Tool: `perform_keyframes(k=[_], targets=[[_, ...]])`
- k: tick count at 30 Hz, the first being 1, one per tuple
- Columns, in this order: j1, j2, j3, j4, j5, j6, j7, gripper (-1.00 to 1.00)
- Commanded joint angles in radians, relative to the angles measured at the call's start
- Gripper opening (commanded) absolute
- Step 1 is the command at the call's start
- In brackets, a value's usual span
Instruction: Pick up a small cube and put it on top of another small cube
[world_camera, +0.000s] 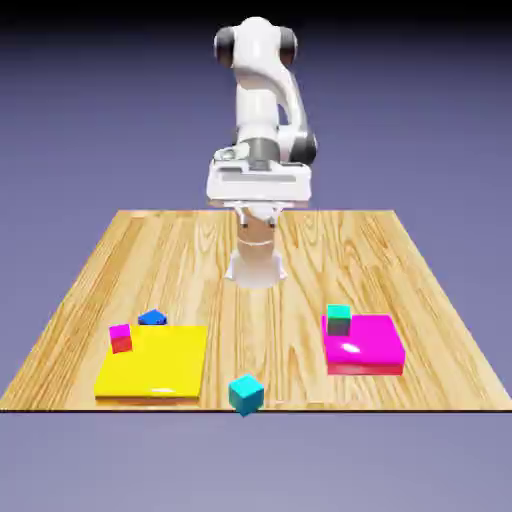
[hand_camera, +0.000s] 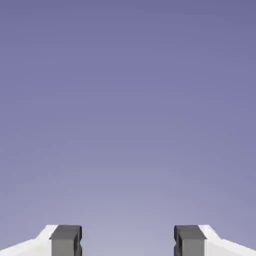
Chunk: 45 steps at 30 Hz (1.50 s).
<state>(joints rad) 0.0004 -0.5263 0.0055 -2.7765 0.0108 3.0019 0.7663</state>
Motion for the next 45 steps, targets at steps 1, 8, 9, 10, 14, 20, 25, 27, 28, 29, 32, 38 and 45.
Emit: perform_keyframes(k=[1,8,9,10,14,20,25,27,28,29,32,38,45], targets=[[-0.01,0.036,0.005,0.028,0.009,-0.029,0.021,0.0],[-0.077,0.29,0.037,0.222,0.072,-0.233,0.168,0.0],[-0.086,0.326,0.041,0.25,0.081,-0.262,0.189,0.0],[-0.096,0.362,0.046,0.278,0.09,-0.291,0.21,0.0],[-0.134,0.507,0.064,0.389,0.125,-0.407,0.294,0.0],[-0.192,0.725,0.091,0.556,0.179,-0.582,0.42,0.0],[-0.24,0.906,0.114,0.695,0.224,-0.728,0.524,0.0],[-0.259,0.979,0.123,0.75,0.242,-0.786,0.566,0.0],[-0.269,1.015,0.128,0.778,0.251,-0.815,0.587,0.0],[-0.276,1.043,0.131,0.8,0.258,-0.838,0.604,0.0],[-0.265,1.11,0.137,0.781,0.268,-0.751,0.593,0.0],[-0.269,1.087,0.135,0.788,0.264,-0.781,0.597,-1.0],[-0.159,0.837,0.279,0.661,0.16,-0.946,0.403,-1.0]])
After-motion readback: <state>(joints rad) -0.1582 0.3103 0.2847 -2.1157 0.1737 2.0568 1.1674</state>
